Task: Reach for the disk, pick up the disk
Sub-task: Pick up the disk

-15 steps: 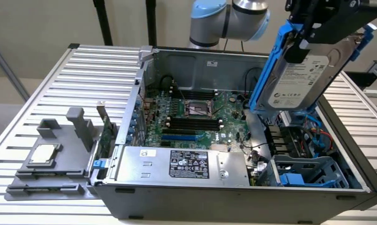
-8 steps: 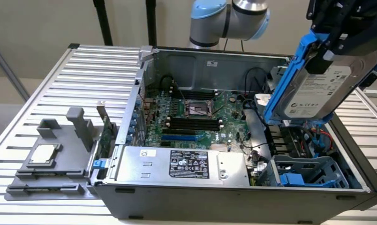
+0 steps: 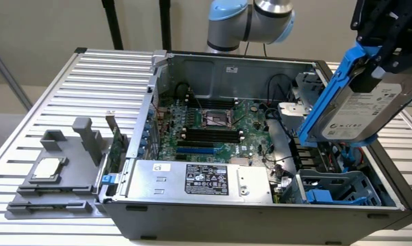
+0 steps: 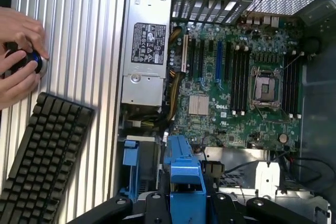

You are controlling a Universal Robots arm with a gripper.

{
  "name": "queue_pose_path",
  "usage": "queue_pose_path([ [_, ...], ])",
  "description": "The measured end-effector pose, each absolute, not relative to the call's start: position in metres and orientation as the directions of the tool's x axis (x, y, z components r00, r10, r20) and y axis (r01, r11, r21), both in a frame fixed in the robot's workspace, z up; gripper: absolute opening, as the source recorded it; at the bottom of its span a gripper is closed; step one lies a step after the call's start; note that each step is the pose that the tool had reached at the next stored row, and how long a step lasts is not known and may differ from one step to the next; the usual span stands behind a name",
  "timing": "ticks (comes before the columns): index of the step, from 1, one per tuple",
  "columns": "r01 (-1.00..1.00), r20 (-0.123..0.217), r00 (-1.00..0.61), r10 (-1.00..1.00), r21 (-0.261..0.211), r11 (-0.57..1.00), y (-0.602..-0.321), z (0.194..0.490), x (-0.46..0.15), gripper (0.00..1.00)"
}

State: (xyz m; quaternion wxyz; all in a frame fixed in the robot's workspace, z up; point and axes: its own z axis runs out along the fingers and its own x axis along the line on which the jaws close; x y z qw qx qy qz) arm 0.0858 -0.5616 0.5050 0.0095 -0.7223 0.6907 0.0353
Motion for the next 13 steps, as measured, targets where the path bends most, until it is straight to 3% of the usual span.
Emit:
queue_pose_path([
  [13, -0.998, -0.064, 0.043, -0.997, 0.037, -0.046, -0.593, 0.502, 0.1, 0.33],
])
